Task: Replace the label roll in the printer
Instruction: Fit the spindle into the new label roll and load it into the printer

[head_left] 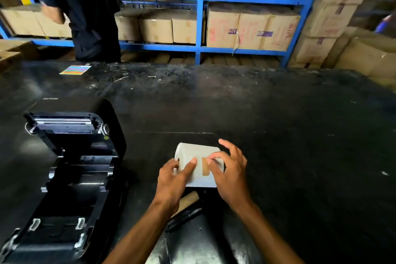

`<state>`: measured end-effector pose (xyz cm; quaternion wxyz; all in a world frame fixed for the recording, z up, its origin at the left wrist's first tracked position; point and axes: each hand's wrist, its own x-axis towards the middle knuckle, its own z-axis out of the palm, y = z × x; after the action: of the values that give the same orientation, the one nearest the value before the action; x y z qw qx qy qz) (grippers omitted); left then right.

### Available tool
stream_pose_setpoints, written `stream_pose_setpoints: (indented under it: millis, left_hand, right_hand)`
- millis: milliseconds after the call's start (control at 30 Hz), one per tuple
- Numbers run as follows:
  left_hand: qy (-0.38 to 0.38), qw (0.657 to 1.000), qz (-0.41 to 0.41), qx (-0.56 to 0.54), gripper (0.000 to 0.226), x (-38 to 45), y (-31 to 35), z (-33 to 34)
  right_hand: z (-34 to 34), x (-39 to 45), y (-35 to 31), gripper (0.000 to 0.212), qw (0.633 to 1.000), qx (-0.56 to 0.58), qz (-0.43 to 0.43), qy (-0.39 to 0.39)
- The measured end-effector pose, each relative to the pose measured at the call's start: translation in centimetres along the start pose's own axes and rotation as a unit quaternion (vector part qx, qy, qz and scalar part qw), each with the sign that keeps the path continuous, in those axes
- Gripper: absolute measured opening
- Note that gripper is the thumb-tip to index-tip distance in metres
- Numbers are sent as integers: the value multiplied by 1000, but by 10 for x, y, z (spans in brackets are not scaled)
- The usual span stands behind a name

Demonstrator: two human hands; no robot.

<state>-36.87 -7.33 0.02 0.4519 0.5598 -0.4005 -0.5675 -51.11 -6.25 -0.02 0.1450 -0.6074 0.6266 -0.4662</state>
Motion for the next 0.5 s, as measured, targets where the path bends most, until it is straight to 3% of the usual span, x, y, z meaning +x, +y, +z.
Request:
stream_pose_setpoints:
  millis: [100, 233, 300, 367, 433, 500]
  left_hand:
    - [-4, 997, -63, -37, 39, -10, 7, 5]
    - [11, 989, -120, -84, 51, -13, 15, -1]
    - [35, 987, -121, -95, 55, -13, 12, -8]
    - [49, 986, -124, -103, 49, -14, 7, -16]
    - [45, 985, -125, -114, 33, -18, 3, -24]
    - [43, 984, -128, -118, 28, -21, -3, -32]
  right_hand:
    - [-2, -11, -7, 16, 998, 54, 12, -11]
    - [-9, -32, 5, 22, 979, 178, 76, 56]
    - [-13, -42, 32, 10, 982, 119, 139, 55]
    - [-12, -55, 61, 24, 980, 27, 196, 3]
    - [-5, -69, 86, 33, 975, -24, 216, -48]
    - [3, -80, 102, 24, 973, -65, 201, -90]
